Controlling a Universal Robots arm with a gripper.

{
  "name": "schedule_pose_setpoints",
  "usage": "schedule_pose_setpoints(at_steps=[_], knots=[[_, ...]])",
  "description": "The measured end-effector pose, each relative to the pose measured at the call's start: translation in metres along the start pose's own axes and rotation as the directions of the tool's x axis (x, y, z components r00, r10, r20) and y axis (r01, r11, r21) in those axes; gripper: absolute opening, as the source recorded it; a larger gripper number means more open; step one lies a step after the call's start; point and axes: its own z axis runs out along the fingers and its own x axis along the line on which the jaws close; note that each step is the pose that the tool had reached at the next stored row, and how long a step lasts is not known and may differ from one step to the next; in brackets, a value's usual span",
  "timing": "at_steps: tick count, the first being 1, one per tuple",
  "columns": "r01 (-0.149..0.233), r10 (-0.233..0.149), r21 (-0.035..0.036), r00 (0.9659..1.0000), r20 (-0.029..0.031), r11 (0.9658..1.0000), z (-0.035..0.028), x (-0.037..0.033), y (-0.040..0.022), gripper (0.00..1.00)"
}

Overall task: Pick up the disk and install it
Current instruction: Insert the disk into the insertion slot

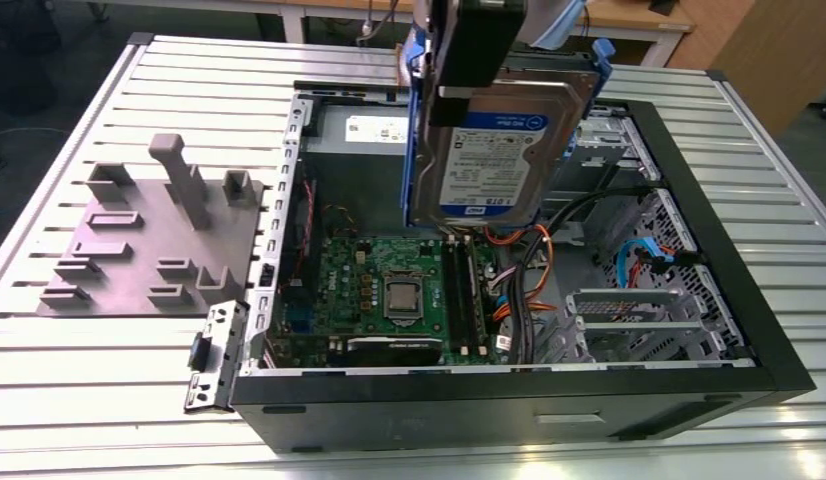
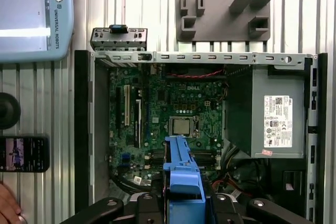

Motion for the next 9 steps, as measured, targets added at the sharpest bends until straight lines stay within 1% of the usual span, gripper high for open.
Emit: schedule_pose_setpoints(at_steps=[5,9], knots=[[0.000,0.000,0.0000,1.0000,-0.0001,1.0000,0.0002,0.0002,-0.0111,0.36],[0.000,0.000,0.0000,1.0000,-0.0001,1.0000,0.0003,0.0003,-0.0161,0.36]])
